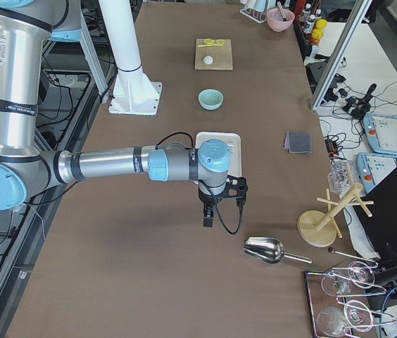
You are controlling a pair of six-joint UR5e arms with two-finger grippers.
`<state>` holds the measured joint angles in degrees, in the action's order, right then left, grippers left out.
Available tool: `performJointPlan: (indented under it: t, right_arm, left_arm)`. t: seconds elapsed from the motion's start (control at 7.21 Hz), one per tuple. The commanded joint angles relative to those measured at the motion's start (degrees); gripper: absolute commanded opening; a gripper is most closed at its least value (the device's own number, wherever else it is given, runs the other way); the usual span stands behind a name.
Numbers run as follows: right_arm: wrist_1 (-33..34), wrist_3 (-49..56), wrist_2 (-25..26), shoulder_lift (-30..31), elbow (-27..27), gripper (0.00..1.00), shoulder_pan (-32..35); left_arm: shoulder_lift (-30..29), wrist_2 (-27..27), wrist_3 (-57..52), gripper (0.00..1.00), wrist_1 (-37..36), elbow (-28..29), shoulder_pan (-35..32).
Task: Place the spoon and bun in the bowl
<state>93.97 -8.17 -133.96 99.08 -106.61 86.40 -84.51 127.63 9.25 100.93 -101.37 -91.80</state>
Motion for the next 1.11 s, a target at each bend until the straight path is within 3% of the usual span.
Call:
performJointPlan:
  t: [0.0, 0.28, 0.69, 0.83, 0.97]
  right_arm:
    - [0.0, -0.1, 0.0, 0.1, 0.0, 1.00, 0.0]
    - [-0.2, -0.1, -0.2, -0.3, -0.5, 1.00, 0.0]
    - [-0.1, 0.1, -1.8, -3.5, -1.2, 1.00, -1.3]
    - [-1.4, 0.1, -8.5, -5.1, -1.3, 1.00, -4.4]
    - [-7.6, 0.0, -6.9, -7.7, -0.4, 1.00, -7.4]
  left_arm:
    - [-0.1, 0.2, 0.2, 0.98, 0.0, -0.1, 0.1]
    - [-1.0, 0.6, 0.3, 0.98, 0.4, -0.4, 0.1]
    - [-5.3, 0.5, 0.4, 0.98, 6.1, -0.1, 7.6]
    - [-5.7, 0.4, 4.6, 0.98, 7.3, -0.1, 9.2]
    - [-9.8, 0.3, 8.6, 0.98, 8.2, 0.2, 11.0]
